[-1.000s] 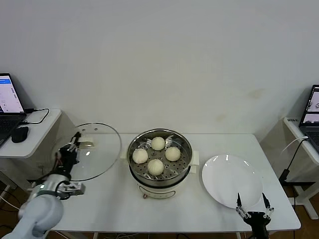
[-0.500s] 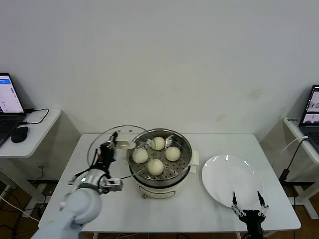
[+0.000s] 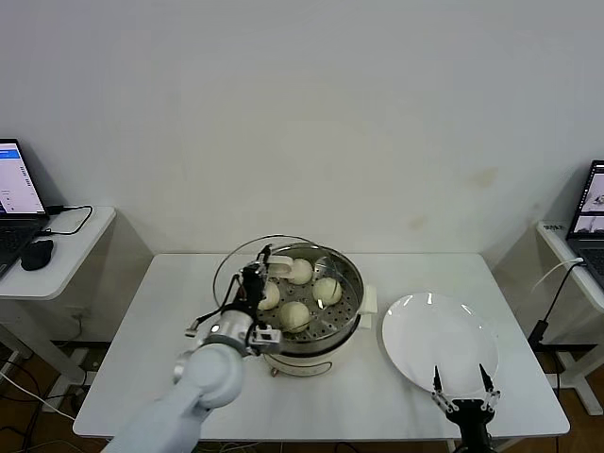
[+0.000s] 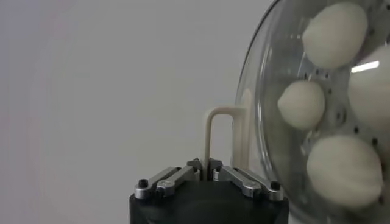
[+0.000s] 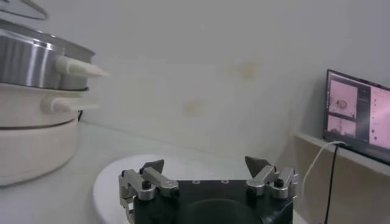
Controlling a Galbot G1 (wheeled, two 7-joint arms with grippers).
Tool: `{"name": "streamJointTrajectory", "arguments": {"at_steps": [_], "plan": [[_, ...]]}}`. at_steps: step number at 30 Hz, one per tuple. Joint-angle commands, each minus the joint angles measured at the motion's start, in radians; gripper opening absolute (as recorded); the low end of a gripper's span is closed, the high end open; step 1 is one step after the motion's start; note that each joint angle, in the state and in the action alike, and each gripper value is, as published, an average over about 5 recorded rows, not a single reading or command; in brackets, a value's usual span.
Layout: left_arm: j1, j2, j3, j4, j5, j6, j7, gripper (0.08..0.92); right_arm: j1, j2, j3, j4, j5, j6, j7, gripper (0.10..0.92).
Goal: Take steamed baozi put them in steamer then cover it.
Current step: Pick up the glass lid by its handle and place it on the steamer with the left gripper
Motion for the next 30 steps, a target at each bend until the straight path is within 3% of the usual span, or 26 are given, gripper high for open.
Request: {"name": "streamJointTrajectory", "arguments": {"at_steps": [1, 30], "plan": [[-0.064, -0.1, 0.077, 0.093, 0.105, 0.009, 0.015, 0.149, 0.004, 0.001, -0.005, -0.006, -0.005, 0.0, 0.002, 0.823], [-0.025, -0.155, 0.063, 0.145, 0.133, -0.012, -0.024, 0.149, 0.006, 0.0, -0.013, -0.015, -0.006, 0.002, 0.003, 0.823]]}}
